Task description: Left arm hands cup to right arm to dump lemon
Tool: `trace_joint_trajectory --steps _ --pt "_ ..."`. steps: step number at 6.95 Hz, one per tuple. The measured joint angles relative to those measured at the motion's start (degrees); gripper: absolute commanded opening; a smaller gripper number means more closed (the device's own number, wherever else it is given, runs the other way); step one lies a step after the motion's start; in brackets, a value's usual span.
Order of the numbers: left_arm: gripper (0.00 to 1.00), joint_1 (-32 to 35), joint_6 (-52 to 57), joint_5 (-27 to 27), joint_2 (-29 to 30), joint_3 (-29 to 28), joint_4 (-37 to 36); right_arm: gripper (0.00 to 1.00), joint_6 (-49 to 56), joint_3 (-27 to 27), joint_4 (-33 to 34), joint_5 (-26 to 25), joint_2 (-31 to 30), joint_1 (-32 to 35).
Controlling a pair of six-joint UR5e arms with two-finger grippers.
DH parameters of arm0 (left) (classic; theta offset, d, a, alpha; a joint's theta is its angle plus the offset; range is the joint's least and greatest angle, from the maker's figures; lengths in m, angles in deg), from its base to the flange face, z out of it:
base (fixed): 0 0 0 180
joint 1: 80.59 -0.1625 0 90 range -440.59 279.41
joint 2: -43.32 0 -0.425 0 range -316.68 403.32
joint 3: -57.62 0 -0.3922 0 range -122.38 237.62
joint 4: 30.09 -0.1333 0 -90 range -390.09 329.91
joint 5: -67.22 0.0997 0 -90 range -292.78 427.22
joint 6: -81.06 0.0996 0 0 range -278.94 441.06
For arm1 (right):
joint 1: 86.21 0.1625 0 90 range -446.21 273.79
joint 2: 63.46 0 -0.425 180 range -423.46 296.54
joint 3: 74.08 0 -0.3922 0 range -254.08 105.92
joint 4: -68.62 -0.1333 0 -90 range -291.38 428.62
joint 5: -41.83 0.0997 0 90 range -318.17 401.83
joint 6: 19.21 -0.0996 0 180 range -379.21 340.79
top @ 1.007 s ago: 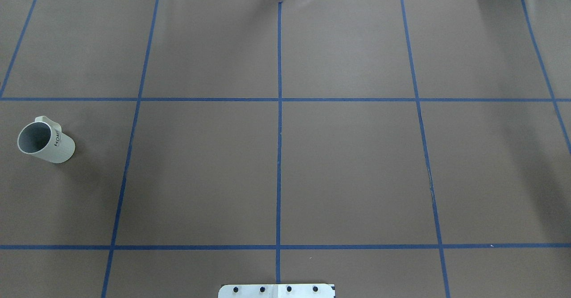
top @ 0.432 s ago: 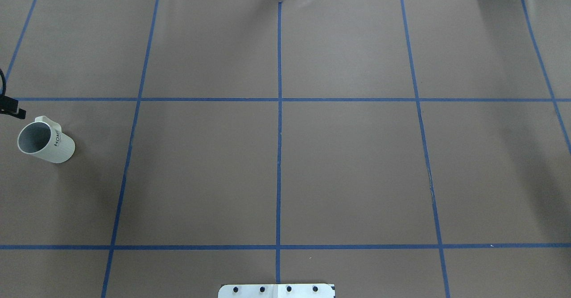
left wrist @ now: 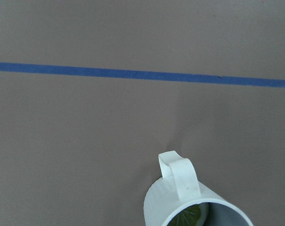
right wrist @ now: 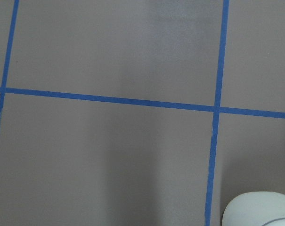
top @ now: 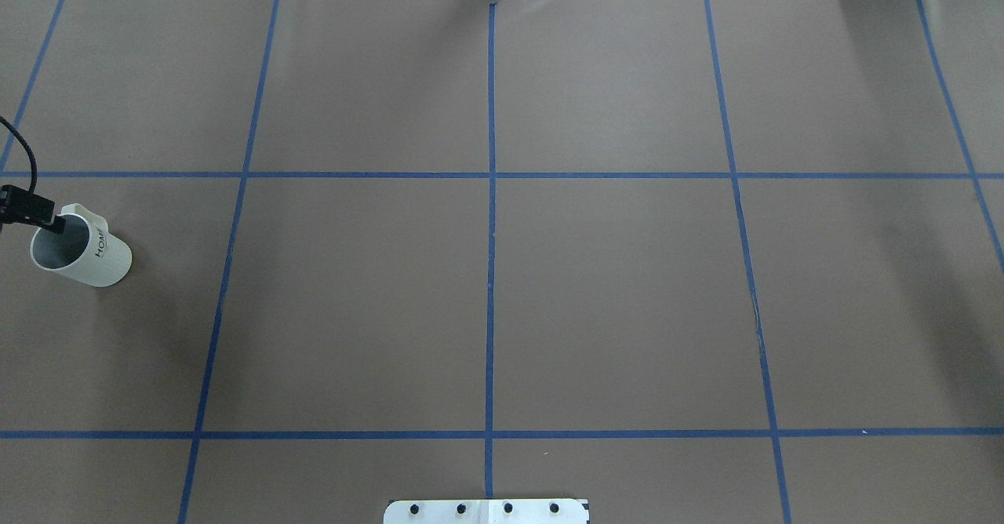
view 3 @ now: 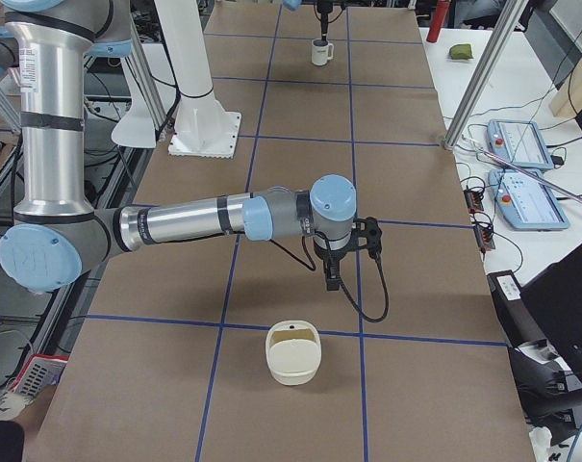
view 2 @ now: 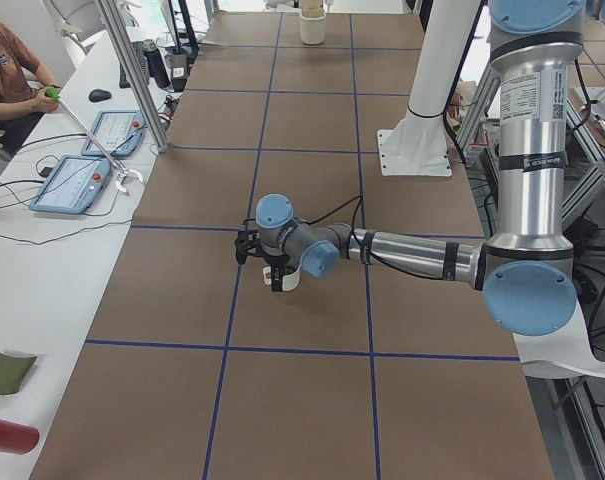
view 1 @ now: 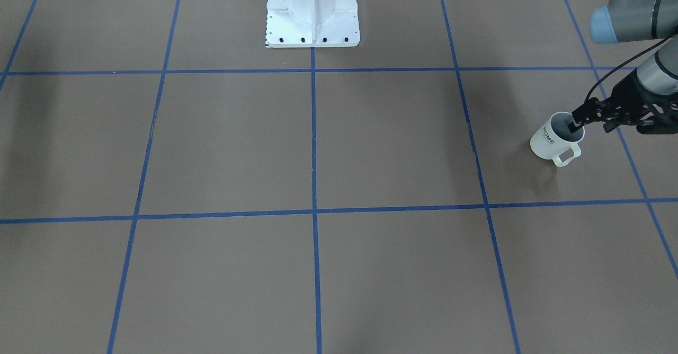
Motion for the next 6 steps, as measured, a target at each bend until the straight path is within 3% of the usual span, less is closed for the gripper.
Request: trace_joint_trajectory --steps 6 --pt "0.00 -1.55 -0.20 0.14 0.17 -2.08 0.04 1.00 0.07 -0.17 -0.08 0.15 0.06 0.00"
